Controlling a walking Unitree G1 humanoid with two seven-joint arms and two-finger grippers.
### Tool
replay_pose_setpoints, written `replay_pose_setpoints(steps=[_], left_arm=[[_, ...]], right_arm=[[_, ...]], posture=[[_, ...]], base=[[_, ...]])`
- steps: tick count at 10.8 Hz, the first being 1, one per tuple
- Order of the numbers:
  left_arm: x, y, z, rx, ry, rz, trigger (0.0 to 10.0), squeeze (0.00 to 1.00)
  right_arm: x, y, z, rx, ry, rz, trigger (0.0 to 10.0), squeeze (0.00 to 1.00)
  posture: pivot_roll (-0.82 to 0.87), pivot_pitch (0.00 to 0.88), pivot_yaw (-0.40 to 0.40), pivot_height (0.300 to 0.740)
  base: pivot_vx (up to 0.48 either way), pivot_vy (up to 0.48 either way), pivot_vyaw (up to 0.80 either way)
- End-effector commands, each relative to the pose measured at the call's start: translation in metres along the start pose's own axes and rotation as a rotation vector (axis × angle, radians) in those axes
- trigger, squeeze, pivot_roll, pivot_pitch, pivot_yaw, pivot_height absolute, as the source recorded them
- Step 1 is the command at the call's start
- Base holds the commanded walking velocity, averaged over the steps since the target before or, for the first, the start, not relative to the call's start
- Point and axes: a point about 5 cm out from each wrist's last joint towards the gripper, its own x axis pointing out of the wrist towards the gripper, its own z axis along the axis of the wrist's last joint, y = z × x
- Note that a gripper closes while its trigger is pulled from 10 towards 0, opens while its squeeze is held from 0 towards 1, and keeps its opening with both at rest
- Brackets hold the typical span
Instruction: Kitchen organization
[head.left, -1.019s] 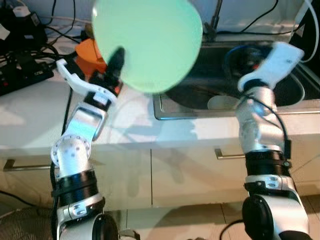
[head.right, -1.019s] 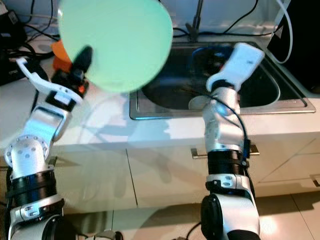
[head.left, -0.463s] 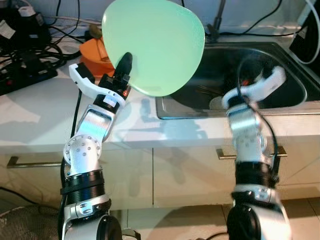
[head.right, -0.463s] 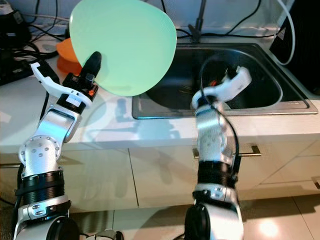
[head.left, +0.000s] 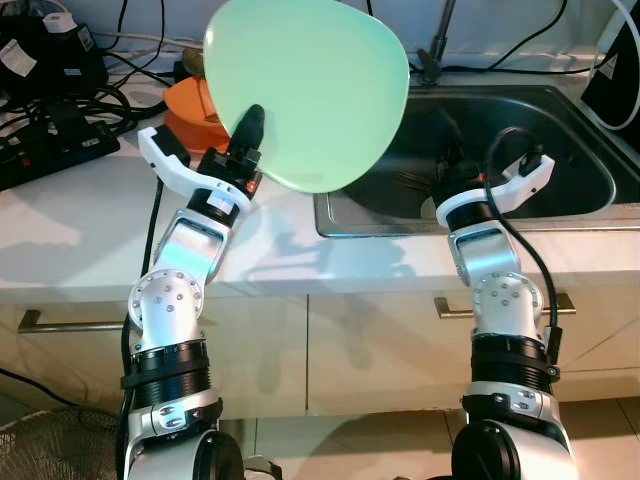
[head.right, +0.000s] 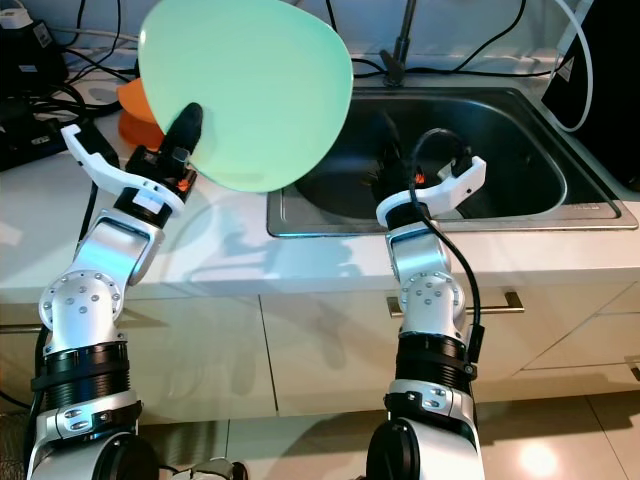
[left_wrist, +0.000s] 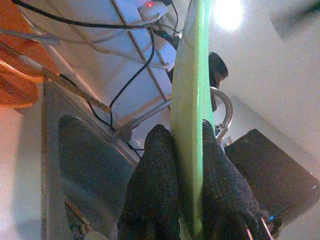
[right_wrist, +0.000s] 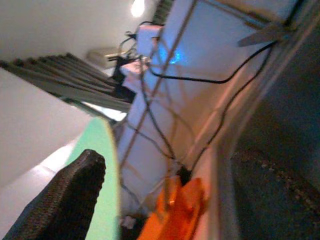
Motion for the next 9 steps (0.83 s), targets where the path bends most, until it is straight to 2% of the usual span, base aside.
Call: replay_pose_setpoints(steps=[1, 2, 4, 8, 9], left_arm=[[0.005, -0.009, -0.004, 0.014, 0.021, -0.055, 10.0, 0.0], [0.005, -0.014, -0.017, 0.025, 0.075, -0.082, 10.0, 0.0], [0.006, -0.018, -0.024, 0.016, 0.094, -0.098, 10.0, 0.0], [0.005, -0.018, -0.024, 0.017, 0.096, -0.102, 10.0, 0.0], [0.005, -0.018, -0.024, 0.016, 0.095, -0.101, 10.0, 0.0]], right_arm=[[-0.002, 0.005, -0.004, 0.023, 0.012, 0.036, 10.0, 0.0], [-0.004, 0.007, -0.01, 0.042, 0.04, 0.077, 10.0, 0.0], [-0.007, 0.011, -0.015, 0.038, 0.065, 0.113, 10.0, 0.0], [-0.009, 0.009, -0.014, 0.027, 0.064, 0.108, 10.0, 0.0], [-0.009, 0.009, -0.013, 0.027, 0.058, 0.105, 0.0, 0.0]], posture=[[0.08, 0.026, 0.02, 0.74], [0.08, 0.028, 0.02, 0.74], [0.08, 0.032, 0.021, 0.74], [0.09, 0.04, 0.021, 0.74], [0.08, 0.041, 0.022, 0.74]], base=[[0.0, 0.0, 0.0], [0.0, 0.0, 0.0], [0.0, 0.0, 0.0], [0.0, 0.0, 0.0], [0.0, 0.0, 0.0]])
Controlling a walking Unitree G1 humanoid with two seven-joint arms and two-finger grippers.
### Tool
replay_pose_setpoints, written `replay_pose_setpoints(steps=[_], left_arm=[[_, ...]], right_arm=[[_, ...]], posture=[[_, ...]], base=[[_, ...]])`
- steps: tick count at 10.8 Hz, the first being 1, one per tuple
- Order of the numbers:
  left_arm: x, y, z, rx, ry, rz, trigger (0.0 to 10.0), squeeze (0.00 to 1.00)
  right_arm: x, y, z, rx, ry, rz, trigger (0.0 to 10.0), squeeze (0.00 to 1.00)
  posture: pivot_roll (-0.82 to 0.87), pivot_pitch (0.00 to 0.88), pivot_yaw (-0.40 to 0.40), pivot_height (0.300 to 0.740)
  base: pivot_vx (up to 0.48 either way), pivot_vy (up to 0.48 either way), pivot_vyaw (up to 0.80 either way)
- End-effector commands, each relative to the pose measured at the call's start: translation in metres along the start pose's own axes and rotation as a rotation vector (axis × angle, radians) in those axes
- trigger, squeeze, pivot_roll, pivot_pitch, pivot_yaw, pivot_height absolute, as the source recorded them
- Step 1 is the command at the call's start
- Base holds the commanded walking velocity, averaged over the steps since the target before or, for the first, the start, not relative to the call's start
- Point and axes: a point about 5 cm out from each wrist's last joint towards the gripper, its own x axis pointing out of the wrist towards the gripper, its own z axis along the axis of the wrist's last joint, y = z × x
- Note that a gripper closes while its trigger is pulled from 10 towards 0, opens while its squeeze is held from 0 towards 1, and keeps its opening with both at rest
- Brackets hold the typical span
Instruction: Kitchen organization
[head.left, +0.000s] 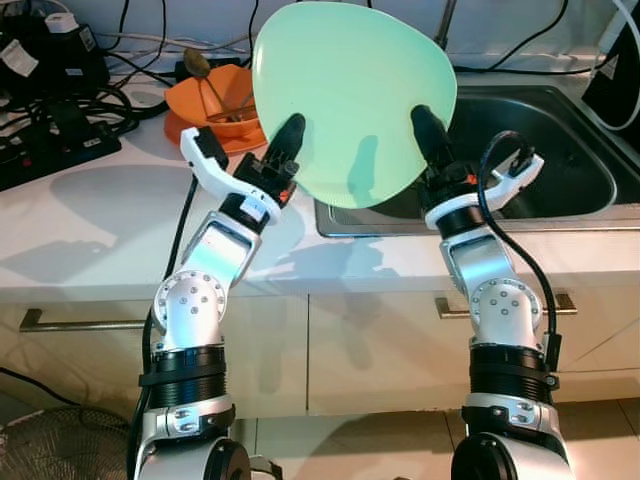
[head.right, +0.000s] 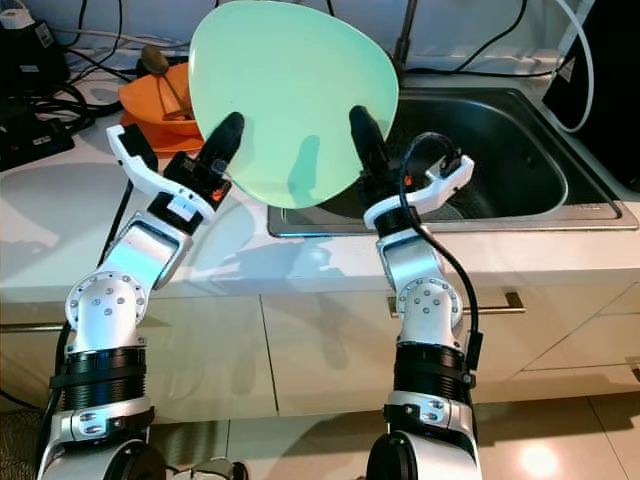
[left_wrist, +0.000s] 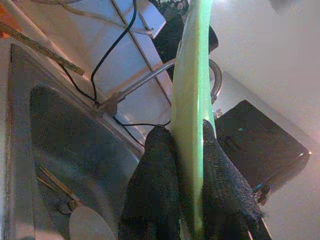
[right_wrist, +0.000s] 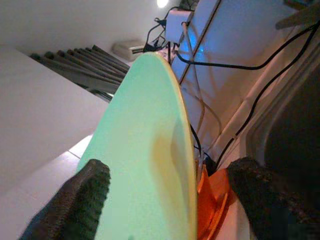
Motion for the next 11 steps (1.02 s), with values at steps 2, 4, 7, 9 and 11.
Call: replay_pose_setpoints(steps=[2, 4, 7, 9, 11], left_arm=[[0.0019, -0.0078, 0.0, 0.011, -0.004, -0.047, 10.0, 0.0], [0.0022, -0.0075, 0.0005, 0.009, -0.006, -0.045, 10.0, 0.0], [0.0027, -0.0066, -0.0001, 0.005, -0.008, -0.039, 10.0, 0.0], [0.0033, -0.0065, -0.0015, 0.005, -0.003, -0.032, 10.0, 0.0], [0.0036, -0.0054, 0.0, 0.016, -0.007, -0.022, 10.0, 0.0]], right_arm=[[-0.0025, 0.0013, -0.001, 0.006, -0.01, 0.01, 0.0, 0.0], [-0.0027, 0.0015, -0.0015, 0.007, -0.009, 0.015, 0.0, 0.0], [-0.0028, 0.0019, -0.0018, 0.012, -0.01, 0.021, 0.0, 0.0], [-0.0023, 0.003, -0.0037, 0.017, -0.007, 0.028, 0.0, 0.0], [-0.0017, 0.0039, -0.0048, 0.02, -0.006, 0.034, 0.0, 0.0]], posture=[[0.09, 0.044, 0.023, 0.74], [0.09, 0.048, 0.023, 0.74], [0.09, 0.053, 0.024, 0.74], [0.09, 0.057, 0.025, 0.74], [0.09, 0.058, 0.029, 0.74]], base=[[0.0, 0.0, 0.0], [0.0, 0.0, 0.0], [0.0, 0.0, 0.0], [0.0, 0.0, 0.0], [0.0, 0.0, 0.0]])
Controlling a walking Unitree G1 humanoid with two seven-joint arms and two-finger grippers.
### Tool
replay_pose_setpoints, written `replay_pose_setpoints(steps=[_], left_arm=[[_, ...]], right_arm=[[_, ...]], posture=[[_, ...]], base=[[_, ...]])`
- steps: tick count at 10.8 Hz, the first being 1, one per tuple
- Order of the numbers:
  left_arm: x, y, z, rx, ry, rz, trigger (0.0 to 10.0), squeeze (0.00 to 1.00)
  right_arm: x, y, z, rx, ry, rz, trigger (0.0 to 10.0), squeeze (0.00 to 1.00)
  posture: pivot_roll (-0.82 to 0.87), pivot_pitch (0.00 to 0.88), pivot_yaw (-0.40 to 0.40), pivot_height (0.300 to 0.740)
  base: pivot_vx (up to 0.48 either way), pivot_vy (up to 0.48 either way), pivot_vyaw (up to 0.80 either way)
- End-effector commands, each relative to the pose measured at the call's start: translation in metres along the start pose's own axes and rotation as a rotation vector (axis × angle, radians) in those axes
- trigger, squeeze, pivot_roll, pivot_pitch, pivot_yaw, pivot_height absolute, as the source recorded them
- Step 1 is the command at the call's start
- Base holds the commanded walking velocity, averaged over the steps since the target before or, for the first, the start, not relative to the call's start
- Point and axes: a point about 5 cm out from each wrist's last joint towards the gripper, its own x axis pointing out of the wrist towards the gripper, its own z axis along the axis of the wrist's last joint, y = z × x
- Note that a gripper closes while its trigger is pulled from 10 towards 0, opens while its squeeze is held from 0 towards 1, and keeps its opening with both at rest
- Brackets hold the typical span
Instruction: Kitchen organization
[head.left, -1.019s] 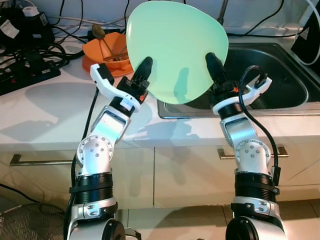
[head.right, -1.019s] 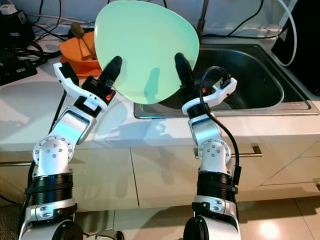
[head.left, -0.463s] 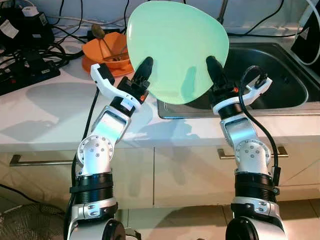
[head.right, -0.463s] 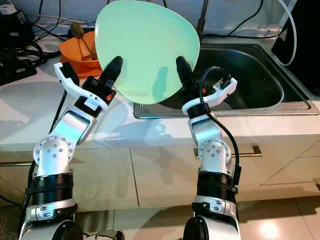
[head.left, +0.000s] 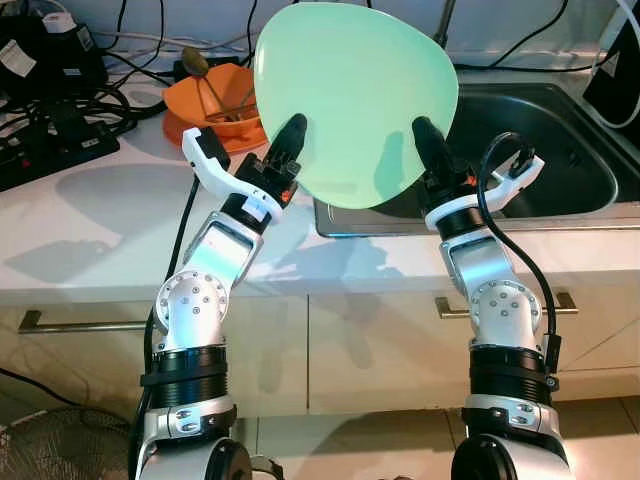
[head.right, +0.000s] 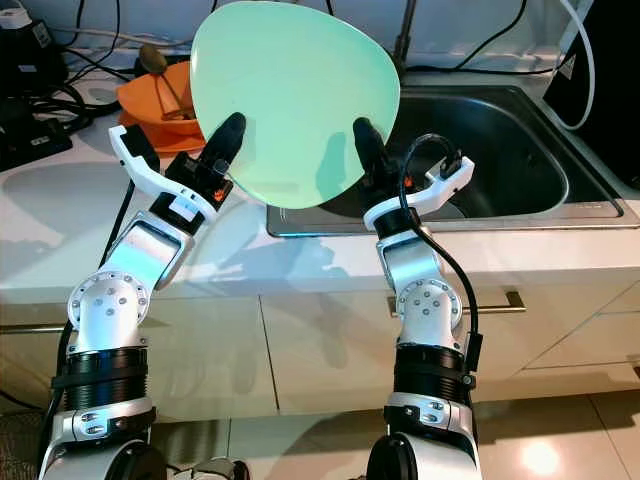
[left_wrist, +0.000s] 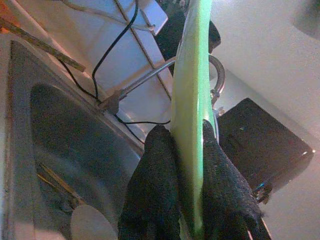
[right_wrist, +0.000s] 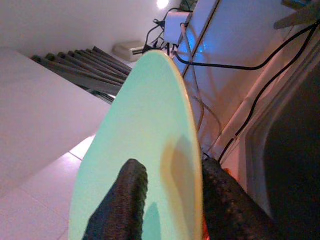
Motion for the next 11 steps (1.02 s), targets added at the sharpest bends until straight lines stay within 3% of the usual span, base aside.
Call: replay_pose_setpoints(steps=[1, 10, 11], left_arm=[[0.0033, -0.0049, 0.0014, 0.02, -0.009, -0.022, 10.0, 0.0], [0.0043, -0.0003, -0.0022, 0.043, 0.005, 0.0, 10.0, 0.0], [0.0041, -0.0015, -0.0033, 0.035, 0.013, -0.016, 10.0, 1.0]], right_arm=[[-0.0009, 0.0038, -0.0043, 0.018, -0.007, 0.024, 0.0, 0.0], [-0.0017, 0.0015, -0.0036, 0.023, -0.011, 0.019, 0.0, 0.0], [-0.0019, 0.0014, -0.004, 0.023, -0.01, 0.019, 0.0, 0.0]], posture=[[0.09, 0.059, 0.029, 0.74], [0.09, 0.053, 0.032, 0.74], [0.08, 0.052, 0.032, 0.74]], base=[[0.0, 0.0, 0.0], [0.0, 0.0, 0.0], [0.0, 0.0, 0.0]])
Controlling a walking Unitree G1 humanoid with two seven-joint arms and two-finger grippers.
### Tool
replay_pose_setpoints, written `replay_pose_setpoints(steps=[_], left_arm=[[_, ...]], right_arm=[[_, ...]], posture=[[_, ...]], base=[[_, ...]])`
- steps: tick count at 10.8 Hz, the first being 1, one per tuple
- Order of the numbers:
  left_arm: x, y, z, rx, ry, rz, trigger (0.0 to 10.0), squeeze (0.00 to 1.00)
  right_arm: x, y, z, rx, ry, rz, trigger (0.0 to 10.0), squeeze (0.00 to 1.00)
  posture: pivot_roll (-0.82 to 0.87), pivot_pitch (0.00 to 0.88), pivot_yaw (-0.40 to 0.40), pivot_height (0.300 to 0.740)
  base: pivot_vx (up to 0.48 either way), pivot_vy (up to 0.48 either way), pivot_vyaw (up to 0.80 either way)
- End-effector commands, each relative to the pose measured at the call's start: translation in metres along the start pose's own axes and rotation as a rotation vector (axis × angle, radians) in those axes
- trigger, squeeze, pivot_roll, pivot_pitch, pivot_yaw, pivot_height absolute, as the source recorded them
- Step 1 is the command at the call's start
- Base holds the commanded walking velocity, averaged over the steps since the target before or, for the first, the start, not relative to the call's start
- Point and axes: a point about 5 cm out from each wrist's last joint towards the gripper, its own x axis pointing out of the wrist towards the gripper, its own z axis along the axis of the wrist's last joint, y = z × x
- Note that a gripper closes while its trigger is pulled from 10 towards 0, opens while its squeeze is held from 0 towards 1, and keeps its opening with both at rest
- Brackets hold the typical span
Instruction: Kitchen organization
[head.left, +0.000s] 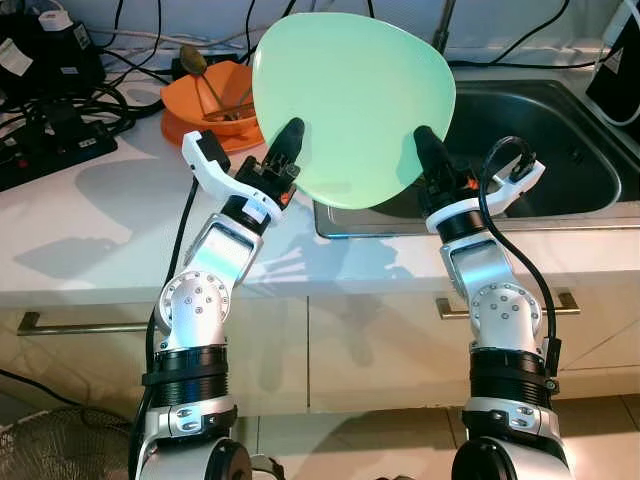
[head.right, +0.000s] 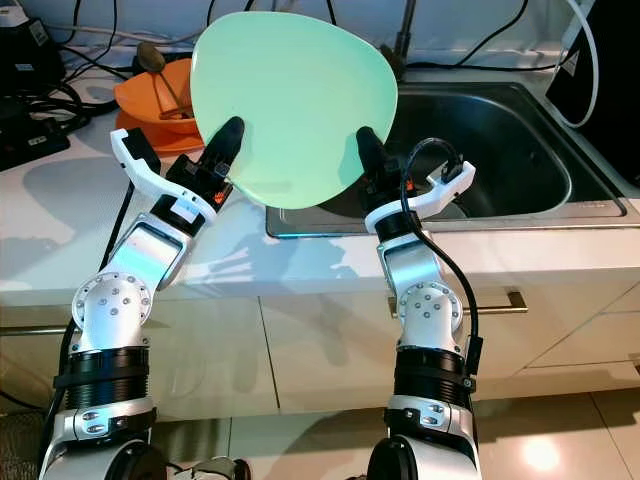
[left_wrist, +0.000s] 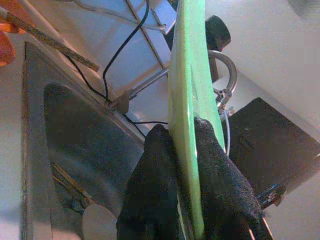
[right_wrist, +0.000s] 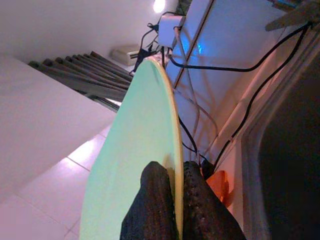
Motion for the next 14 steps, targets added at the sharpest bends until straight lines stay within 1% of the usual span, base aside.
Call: replay_pose_setpoints(steps=[1, 4, 5, 6, 7, 8, 9, 10, 11, 12, 13, 14], left_arm=[[0.004, -0.008, -0.003, 0.024, 0.021, -0.041, 10.0, 1.0], [0.004, -0.007, -0.005, 0.03, 0.03, -0.04, 10.0, 1.0], [0.004, -0.007, -0.005, 0.032, 0.033, -0.042, 10.0, 1.0], [0.004, -0.007, -0.005, 0.033, 0.034, -0.042, 10.0, 1.0], [0.004, -0.007, -0.006, 0.046, 0.043, -0.039, 10.0, 1.0], [0.005, -0.007, -0.008, 0.056, 0.05, -0.036, 10.0, 0.0], [0.005, -0.007, -0.008, 0.055, 0.051, -0.033, 10.0, 0.0], [0.005, -0.006, -0.008, 0.056, 0.051, -0.028, 10.0, 0.0], [0.005, -0.006, -0.008, 0.082, 0.056, -0.023, 10.0, 0.0], [0.005, -0.005, -0.008, 0.099, 0.062, -0.019, 10.0, 0.0], [0.004, -0.003, -0.01, 0.25, 0.11, 0.012, 10.0, 0.0], [0.005, 0.0, -0.013, 0.441, 0.185, 0.047, 10.0, 0.0]], right_arm=[[0.001, 0.004, -0.004, 0.011, -0.006, 0.022, 0.0, 0.0], [0.003, 0.003, 0.0, 0.0, -0.03, 0.008, 0.0, 0.0], [0.005, 0.003, 0.004, 0.002, -0.054, -0.004, 0.0, 0.0], [0.007, 0.001, 0.012, -0.005, -0.102, -0.03, 0.0, 0.0], [0.009, -0.004, 0.031, -0.002, -0.191, -0.074, 0.0, 0.0], [0.011, -0.009, 0.052, 0.022, -0.277, -0.103, 0.0, 0.0], [0.011, -0.01, 0.061, 0.023, -0.309, -0.11, 0.0, 0.0], [0.011, -0.012, 0.073, 0.018, -0.368, -0.14, 0.0, 0.0], [0.012, -0.018, 0.083, -0.007, -0.421, -0.195, 0.0, 0.0], [0.012, -0.019, 0.086, -0.012, -0.434, -0.209, 0.0, 0.0], [0.014, -0.027, 0.097, -0.109, -0.454, -0.308, 10.0, 0.0], [0.016, -0.031, 0.103, -0.176, -0.454, -0.35, 10.0, 0.0]], posture=[[0.08, 0.048, 0.032, 0.74], [0.08, 0.037, 0.033, 0.74], [0.08, 0.037, 0.032, 0.74], [0.08, 0.036, 0.032, 0.74], [0.08, 0.036, 0.032, 0.74], [0.08, 0.04, 0.032, 0.74], [0.08, 0.042, 0.033, 0.74], [0.08, 0.044, 0.032, 0.74], [0.08, 0.046, 0.031, 0.74], [0.08, 0.047, 0.031, 0.74], [0.09, 0.047, 0.027, 0.74], [0.09, 0.046, 0.025, 0.74]], base=[[0.0, 0.0, 0.0], [0.0, 0.0, 0.0], [0.0, 0.0, 0.0], [0.0, 0.0, 0.0], [0.0, 0.0, 0.0], [0.0, 0.0, 0.0], [0.0, 0.0, 0.0], [0.0, 0.0, 0.0], [0.0, 0.0, 0.0], [0.0, 0.0, 0.0], [0.0, 0.0, 0.0], [0.0, 0.0, 0.0]])
